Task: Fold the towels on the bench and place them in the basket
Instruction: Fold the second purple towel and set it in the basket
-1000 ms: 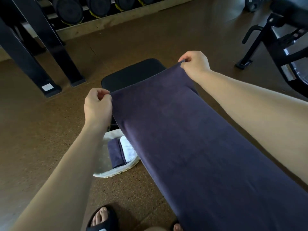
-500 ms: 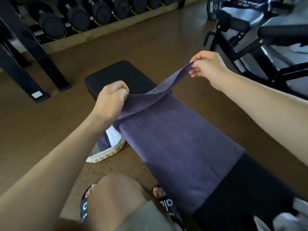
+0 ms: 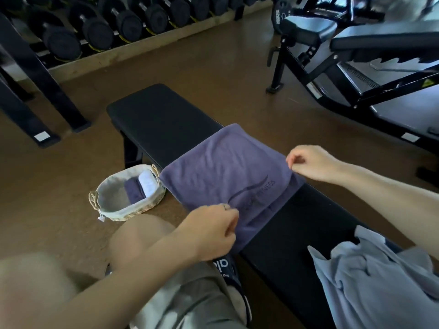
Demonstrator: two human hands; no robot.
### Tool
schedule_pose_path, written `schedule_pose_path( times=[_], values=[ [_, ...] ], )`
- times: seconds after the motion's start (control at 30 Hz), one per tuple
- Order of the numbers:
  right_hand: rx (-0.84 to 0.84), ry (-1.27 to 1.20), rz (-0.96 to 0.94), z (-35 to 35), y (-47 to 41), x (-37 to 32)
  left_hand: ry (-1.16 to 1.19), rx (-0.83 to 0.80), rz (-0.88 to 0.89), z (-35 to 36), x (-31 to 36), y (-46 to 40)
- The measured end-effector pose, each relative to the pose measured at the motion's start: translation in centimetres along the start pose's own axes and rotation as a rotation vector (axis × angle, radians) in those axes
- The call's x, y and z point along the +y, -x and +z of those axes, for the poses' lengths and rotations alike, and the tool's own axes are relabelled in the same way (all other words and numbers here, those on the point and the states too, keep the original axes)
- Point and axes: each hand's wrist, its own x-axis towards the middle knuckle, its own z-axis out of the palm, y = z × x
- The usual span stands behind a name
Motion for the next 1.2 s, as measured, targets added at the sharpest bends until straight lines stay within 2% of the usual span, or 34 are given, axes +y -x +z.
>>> schedule_pose_path(
  times=[0.07,0.2,0.27,0.4,0.5,0.57,0.67,0.8,0.87,1.03,1.2],
  values=[
    [-0.056,0.114,-0.031,0.9,0.3,0.6,-0.046,-0.064,0.027,1.1,-0.5,0.6],
    [-0.047,0.213,-0.045,0.8,-0.3,0.5,0.176,-0.083,-0.081,0.3,-2.5,0.8],
    [-0.006,0.235,-0.043,0.6,-1.2,-0.5,0.242,0.002,-0.222,-1.0,-4.7,0.2],
    [0.095,0.226,-0.031,0.9,-4.6,-3.0,0.349,0.274,-0.648,-4.3,-10.3,-1.2],
    [0.077,0.144,0.031,1.6,-8.1,-4.7,0.406,0.234,-0.942,-5.6,-14.4,-1.7],
    [0.025,0.009,0.137,2.2,-10.5,-5.7,0.565,0.162,-1.032,-5.4,-16.5,-2.0],
    [0.015,-0.149,0.266,3.4,-14.2,-6.5,0.964,0.014,-1.062,-5.0,-17.3,-2.4],
    [0.072,-0.263,0.341,4.4,-18.2,-7.2,1.164,0.019,-1.058,-4.2,-18.1,-2.9],
    [0.095,-0.317,0.371,4.8,-19.5,-7.5,1.178,0.065,-1.068,-3.7,-19.0,-3.2],
    [0.14,-0.394,0.34,5.2,-21.9,-7.9,1.122,0.052,-0.99,-3.7,-20.7,-3.0],
    [0.201,-0.381,0.296,4.9,-23.7,-8.7,1.04,0.296,-0.927,-3.8,-22.3,-3.4]
  ],
)
